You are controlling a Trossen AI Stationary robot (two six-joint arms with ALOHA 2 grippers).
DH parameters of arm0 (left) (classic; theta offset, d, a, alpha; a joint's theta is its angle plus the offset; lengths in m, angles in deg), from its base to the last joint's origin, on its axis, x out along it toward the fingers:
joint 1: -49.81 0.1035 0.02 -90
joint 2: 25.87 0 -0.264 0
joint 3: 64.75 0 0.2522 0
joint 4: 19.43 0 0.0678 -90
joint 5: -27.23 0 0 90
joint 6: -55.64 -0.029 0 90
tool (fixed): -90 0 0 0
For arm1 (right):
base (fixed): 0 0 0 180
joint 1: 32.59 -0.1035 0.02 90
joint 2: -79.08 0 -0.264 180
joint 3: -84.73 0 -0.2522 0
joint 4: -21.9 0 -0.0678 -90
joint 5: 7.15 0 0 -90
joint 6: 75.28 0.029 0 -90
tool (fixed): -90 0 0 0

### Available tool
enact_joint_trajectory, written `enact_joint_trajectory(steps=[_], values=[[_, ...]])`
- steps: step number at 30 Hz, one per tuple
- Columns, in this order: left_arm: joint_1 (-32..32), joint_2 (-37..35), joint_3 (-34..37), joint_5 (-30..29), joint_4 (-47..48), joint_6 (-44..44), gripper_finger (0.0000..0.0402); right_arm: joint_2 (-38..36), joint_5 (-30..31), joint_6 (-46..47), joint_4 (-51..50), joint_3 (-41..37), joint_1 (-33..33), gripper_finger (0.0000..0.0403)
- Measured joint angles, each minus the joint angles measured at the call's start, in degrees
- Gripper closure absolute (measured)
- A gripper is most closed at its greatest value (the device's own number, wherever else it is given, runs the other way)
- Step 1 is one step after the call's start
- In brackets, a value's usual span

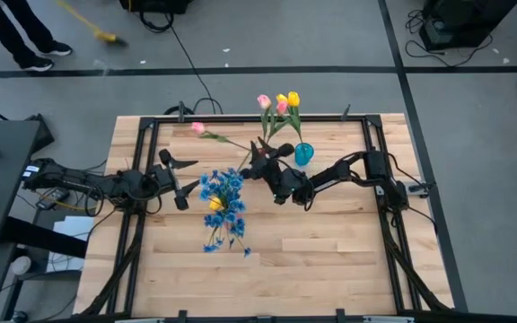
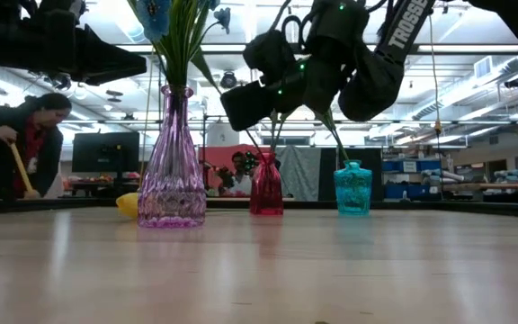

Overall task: Sort flowers into vase by color
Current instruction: Put the pink flower into the red vase

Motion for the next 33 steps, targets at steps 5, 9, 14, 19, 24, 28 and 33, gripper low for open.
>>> enact_joint_trajectory(steps=[5, 9, 14, 19, 24, 28, 33], values=[[0.0, 0.0, 0.0, 0.0, 0.0, 0.0, 0.0122, -0.1, 2.0, -1.5, 0.0, 0.0, -2.0, 0.0274], [0.0, 0.0, 0.0, 0.0, 0.0, 0.1, 0.0122, -0.1, -0.1, -1.5, 0.2, 0.0, -3.3, 0.0276], [0.0, 0.0, 0.0, 0.0, -0.1, 0.1, 0.0122, -0.1, -0.6, -4.3, -1.4, 3.0, -4.7, 0.0276], [0.0, 0.0, 0.0, 0.0, -0.3, 0.1, 0.0122, -0.1, -3.2, -7.5, -13.2, 8.6, -5.2, 0.0276], [0.0, 0.0, 0.0, 0.0, -0.3, 0.1, 0.0122, -0.1, -7.9, -1.4, -29.1, 12.3, -3.2, 0.0276], [0.0, 0.0, 0.0, 0.0, 0.0, 0.1, 0.0122, -0.2, -8.9, 3.3, -38.0, 15.2, -1.1, 0.0276], [0.0, 0.0, 0.0, 0.0, 0.8, 0.1, 0.0122, -0.4, -8.9, 1.1, -38.4, 17.8, 0.4, 0.0276]])
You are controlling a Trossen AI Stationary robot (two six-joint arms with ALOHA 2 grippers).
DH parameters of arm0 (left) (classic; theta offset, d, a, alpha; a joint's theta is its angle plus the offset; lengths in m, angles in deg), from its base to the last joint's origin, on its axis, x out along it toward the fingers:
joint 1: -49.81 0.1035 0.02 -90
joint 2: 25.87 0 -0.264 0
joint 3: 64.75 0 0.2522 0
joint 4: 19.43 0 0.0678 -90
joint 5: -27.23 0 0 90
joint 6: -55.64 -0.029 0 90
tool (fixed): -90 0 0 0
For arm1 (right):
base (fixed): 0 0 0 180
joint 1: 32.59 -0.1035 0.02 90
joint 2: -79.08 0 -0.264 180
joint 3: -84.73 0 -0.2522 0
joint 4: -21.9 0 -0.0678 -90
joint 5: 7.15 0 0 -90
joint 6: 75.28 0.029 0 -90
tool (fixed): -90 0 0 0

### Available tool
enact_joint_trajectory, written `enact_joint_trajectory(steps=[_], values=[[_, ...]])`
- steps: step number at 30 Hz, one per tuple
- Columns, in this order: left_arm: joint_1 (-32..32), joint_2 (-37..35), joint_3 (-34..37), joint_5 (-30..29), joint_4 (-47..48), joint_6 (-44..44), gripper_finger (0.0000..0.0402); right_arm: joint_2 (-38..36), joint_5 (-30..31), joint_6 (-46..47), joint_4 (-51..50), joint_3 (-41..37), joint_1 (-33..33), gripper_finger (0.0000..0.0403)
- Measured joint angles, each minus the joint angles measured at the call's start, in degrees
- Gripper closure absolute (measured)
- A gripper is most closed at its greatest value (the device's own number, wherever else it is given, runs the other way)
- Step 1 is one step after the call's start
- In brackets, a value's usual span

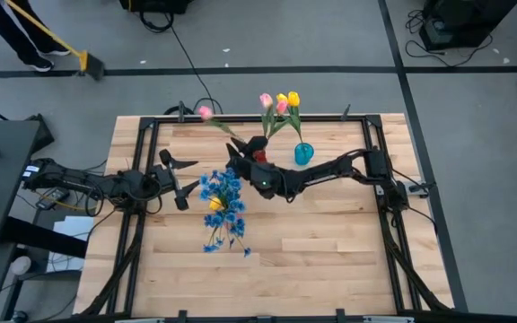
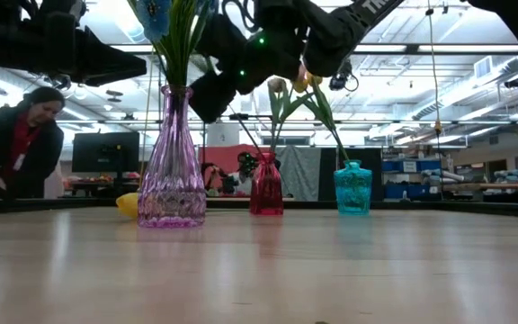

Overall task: Sort flowers into vase by color
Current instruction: Put the pink flower into the red vase

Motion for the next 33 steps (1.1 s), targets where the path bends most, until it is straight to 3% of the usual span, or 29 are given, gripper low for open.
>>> enact_joint_trajectory(steps=[15, 18, 23, 33], values=[[0.0, 0.0, 0.0, 0.0, 0.0, 1.4, 0.0122, 0.0, -2.0, -2.1, -0.4, 1.4, 2.3, 0.0276], [0.0, 0.0, 0.0, 0.0, 0.0, 1.6, 0.0122, 0.0, -2.1, -0.7, -8.1, 5.2, 3.1, 0.0276], [0.0, 0.0, 0.0, 0.0, 0.1, 1.6, 0.0122, 0.0, -2.3, 10.6, -27.2, 12.9, 5.1, 0.0276], [0.0, 0.0, 0.0, 0.0, 0.3, 1.7, 0.0122, 0.0, 3.3, 14.8, -30.0, 14.6, 4.3, 0.0276]])
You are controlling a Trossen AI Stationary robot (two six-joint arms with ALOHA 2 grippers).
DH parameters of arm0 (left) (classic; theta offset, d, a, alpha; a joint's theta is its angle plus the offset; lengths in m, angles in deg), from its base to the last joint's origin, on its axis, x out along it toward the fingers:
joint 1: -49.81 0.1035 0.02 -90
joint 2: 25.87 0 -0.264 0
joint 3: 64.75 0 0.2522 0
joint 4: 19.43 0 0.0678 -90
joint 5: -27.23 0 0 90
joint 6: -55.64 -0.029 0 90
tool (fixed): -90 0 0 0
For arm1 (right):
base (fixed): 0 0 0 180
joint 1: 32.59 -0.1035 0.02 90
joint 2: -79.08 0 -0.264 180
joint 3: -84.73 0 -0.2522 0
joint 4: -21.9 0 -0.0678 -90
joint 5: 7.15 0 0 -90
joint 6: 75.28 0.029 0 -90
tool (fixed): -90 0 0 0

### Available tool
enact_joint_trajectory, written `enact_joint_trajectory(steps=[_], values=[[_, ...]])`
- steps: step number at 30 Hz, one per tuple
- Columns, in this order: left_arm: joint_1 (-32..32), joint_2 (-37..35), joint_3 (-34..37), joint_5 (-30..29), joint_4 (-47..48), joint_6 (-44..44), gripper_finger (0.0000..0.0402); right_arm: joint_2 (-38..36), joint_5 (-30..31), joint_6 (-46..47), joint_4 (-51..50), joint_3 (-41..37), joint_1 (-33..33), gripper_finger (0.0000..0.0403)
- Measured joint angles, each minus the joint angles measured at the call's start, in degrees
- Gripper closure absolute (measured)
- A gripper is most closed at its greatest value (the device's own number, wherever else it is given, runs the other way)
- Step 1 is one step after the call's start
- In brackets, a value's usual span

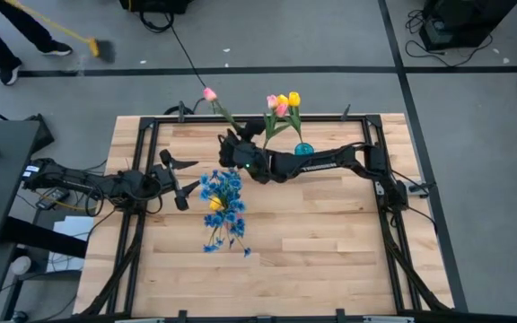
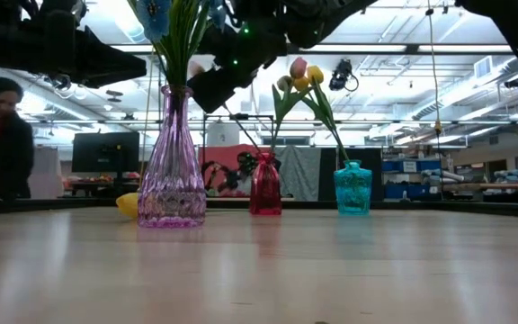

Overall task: Sort flowers into vase by color
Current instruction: Put the pink flower into the red vase

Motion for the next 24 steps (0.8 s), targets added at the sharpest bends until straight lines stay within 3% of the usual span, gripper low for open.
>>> enact_joint_trajectory(steps=[4, 10, 19, 24], values=[[0.0, 0.0, 0.0, 0.0, 0.0, 0.0, 0.0122, 0.0, 2.9, 0.3, 1.0, 0.0, -1.8, 0.0276], [0.0, 0.0, 0.0, 1.3, -0.1, 0.6, 0.0122, 0.0, 2.3, 2.8, -0.8, 0.0, -1.9, 0.0273], [0.0, 0.0, 0.0, 2.0, -0.3, 1.1, 0.0122, 0.0, 0.7, 3.1, -3.1, 0.0, 0.5, 0.0196], [0.0, 0.0, 0.0, 2.0, -0.3, 1.0, 0.0122, 0.1, -2.5, 3.3, -4.4, 0.5, 2.2, 0.0189]])
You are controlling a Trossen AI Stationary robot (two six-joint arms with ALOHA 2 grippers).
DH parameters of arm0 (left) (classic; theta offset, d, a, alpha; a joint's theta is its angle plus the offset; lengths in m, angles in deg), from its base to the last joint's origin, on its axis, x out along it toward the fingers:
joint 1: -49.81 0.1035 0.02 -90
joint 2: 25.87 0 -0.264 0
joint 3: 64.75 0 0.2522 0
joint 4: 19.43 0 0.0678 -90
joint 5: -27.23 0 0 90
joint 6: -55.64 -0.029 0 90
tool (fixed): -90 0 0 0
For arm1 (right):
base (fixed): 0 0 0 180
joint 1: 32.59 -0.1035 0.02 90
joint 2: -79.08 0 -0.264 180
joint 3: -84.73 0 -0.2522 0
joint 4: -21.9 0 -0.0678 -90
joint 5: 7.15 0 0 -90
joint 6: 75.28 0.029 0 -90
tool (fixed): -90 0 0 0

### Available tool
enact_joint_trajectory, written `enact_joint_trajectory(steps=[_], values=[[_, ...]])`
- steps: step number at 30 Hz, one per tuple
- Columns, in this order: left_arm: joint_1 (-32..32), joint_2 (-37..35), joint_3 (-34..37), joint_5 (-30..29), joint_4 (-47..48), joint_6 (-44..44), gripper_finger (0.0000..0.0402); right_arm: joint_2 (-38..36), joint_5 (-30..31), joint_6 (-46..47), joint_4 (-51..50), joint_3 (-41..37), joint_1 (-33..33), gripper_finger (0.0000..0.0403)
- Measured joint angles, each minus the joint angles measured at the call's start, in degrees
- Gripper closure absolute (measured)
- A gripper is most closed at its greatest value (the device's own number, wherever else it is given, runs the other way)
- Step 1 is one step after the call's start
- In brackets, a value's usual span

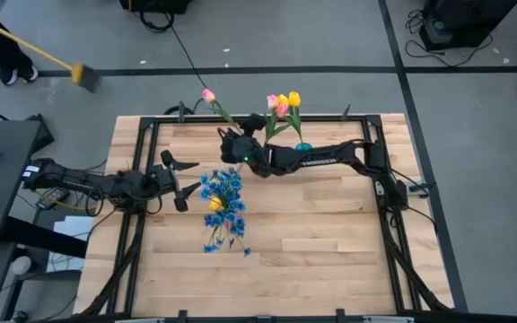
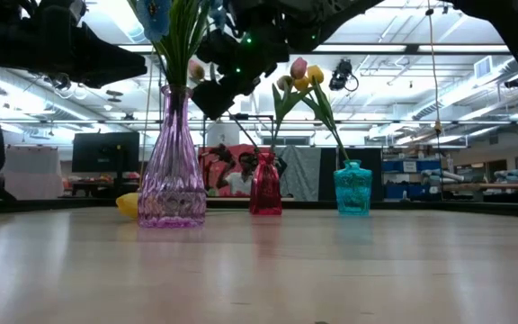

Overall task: Sort flowers into vase by color
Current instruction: Put the pink flower into the red vase

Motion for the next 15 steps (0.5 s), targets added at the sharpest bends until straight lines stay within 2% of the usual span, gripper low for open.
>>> enact_joint_trajectory(steps=[5, 9, 12, 15], values=[[0.0, 0.0, 0.0, 0.0, 0.0, -0.2, 0.0122, 0.5, -3.3, 4.1, -8.1, 3.7, 2.2, 0.0199], [0.0, 0.0, 0.0, 0.0, 0.0, -0.5, 0.0122, 0.5, -6.0, 6.3, -9.4, 4.2, 3.4, 0.0213], [0.0, 0.0, 0.0, 0.0, 0.0, -0.6, 0.0122, 0.5, -7.2, 6.5, -9.9, 4.2, 3.4, 0.0237], [0.0, 0.0, 0.0, 0.0, 0.1, -0.6, 0.0122, 0.5, -7.3, 7.5, -10.3, 4.2, 3.3, 0.0278]])
